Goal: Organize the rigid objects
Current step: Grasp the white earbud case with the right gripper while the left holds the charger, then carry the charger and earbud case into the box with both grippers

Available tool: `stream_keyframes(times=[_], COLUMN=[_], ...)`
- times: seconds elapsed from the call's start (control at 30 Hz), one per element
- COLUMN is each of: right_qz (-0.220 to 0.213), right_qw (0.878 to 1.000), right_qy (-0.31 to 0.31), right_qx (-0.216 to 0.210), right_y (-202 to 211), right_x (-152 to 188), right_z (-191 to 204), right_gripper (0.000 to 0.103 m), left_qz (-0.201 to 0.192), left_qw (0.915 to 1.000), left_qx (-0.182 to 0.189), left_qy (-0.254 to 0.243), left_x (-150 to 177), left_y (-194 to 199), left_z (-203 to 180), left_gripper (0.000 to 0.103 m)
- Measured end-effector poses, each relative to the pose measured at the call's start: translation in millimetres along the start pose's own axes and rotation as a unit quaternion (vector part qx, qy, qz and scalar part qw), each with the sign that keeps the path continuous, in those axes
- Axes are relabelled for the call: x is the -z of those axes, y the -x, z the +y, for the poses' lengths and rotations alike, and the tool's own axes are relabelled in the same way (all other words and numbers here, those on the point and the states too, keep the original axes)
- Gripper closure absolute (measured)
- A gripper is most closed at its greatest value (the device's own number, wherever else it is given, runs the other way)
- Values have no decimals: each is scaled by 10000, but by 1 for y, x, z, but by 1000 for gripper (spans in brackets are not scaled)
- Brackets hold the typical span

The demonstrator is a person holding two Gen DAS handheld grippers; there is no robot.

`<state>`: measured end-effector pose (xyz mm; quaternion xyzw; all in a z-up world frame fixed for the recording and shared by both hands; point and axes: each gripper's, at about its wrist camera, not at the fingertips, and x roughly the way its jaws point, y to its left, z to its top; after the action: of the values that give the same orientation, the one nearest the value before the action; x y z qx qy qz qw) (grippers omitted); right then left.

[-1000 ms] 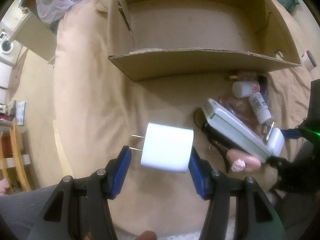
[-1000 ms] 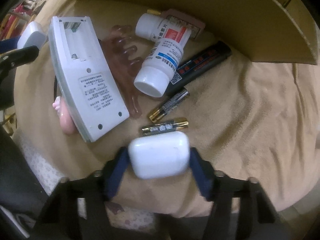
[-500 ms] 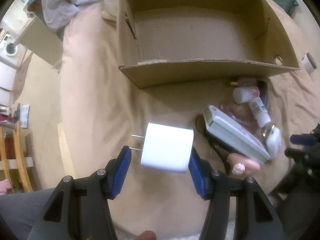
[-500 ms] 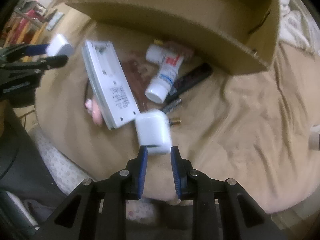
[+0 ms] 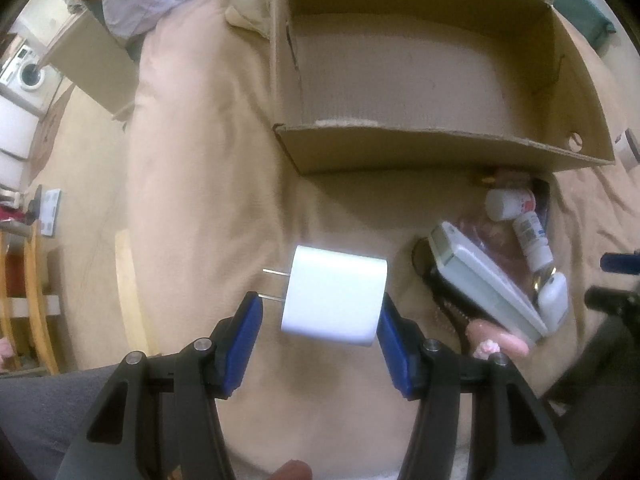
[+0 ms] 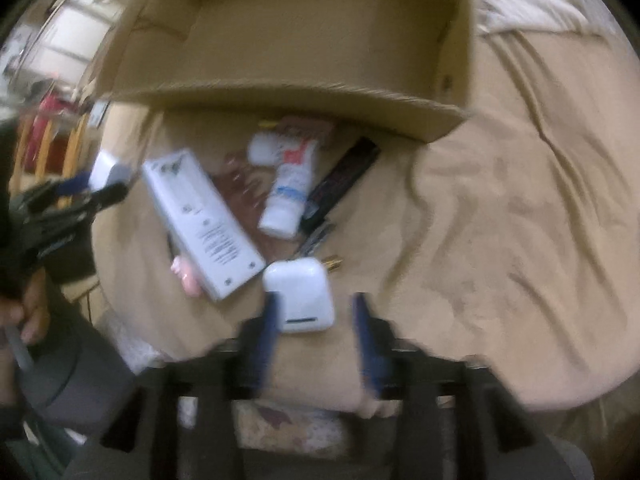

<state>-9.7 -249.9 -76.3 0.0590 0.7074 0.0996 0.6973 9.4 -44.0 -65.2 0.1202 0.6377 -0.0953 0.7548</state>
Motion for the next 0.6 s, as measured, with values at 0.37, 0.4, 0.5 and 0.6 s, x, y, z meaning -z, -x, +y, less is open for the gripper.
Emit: stream_keyframes(times=[0.37, 0.4, 0.5, 0.6], right_qz=[480, 471, 392, 347], right_qw=[9985, 9983, 9981, 9982], right_qy=[124, 149, 239, 259], right_qx=[245, 318, 413, 414], right_y=[-57, -61, -63, -56], right_x=[-6, -7, -7, -3], right_z=[29, 31, 36, 38], right_gripper=[54, 57, 58, 58], left_qz=[-25, -19, -6, -28], left_qw=[10000, 10000, 10000, 10000], left_qx=[74, 65, 56, 65], left_qy=[-52, -41, -24, -50], left_x=[4, 4, 3, 3], left_y=[3, 2, 2, 3], left_z=[-6, -6, -5, -6], left_gripper=[50, 50, 50, 50])
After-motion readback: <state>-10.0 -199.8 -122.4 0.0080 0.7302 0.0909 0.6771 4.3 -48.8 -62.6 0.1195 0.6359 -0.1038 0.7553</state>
